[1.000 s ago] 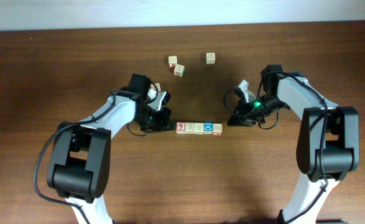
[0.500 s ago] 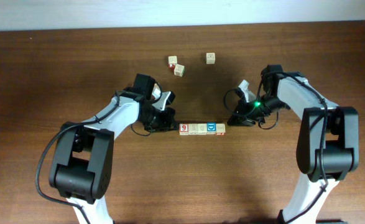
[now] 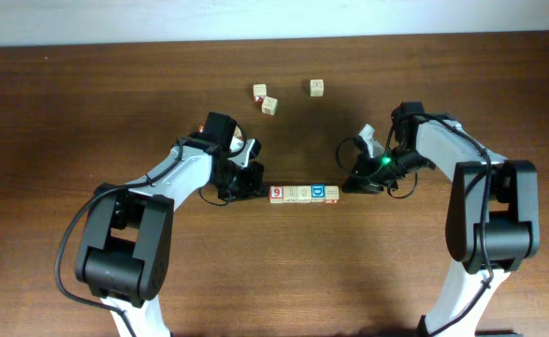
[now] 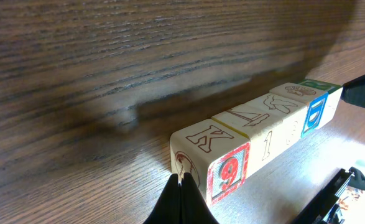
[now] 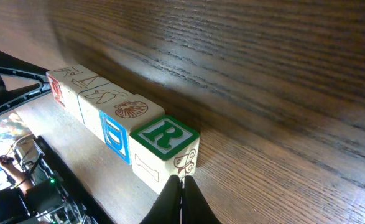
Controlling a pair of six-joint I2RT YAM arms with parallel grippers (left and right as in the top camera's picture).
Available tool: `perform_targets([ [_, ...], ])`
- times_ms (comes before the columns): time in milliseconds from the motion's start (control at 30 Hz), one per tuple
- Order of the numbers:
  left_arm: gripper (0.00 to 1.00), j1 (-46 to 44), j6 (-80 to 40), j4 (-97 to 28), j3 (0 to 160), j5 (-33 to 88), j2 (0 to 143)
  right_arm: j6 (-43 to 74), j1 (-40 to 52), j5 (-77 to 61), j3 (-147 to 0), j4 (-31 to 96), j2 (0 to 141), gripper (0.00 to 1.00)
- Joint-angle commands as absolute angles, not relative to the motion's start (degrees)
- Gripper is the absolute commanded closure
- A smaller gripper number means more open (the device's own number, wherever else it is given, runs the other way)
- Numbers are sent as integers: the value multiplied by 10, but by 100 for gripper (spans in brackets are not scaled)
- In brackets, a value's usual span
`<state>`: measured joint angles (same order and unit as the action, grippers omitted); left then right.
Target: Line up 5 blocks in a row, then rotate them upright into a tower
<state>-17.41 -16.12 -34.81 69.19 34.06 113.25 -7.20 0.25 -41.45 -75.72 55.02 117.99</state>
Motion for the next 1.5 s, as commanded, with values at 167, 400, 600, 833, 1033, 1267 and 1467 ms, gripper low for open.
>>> perform_targets([
  [167, 100, -188, -167, -338, 686, 338, 1138, -68, 4, -407, -752, 550, 1167, 96],
  [400, 100, -187, -167, -339, 686, 338, 1138, -68, 4, -396, -752, 550, 1169, 96],
  [600, 100, -187, -167, -339, 686, 339, 1138, -68, 5, -380, -748, 549, 1185, 96],
  [833, 100, -187, -167, -338, 686, 338, 1138, -68, 24, -388, -715, 521, 1185, 96],
  [1033, 100, -187, -167, -338, 686, 339, 1138, -55, 25, -398, -716, 495, 1185, 96],
  [1267, 100, -187, -167, -338, 686, 339, 1138, -42, 11, -401, -716, 486, 1185, 96],
  [1467, 100, -187, -167, -338, 686, 339, 1138, -42, -5, -398, -716, 486, 1185, 96],
])
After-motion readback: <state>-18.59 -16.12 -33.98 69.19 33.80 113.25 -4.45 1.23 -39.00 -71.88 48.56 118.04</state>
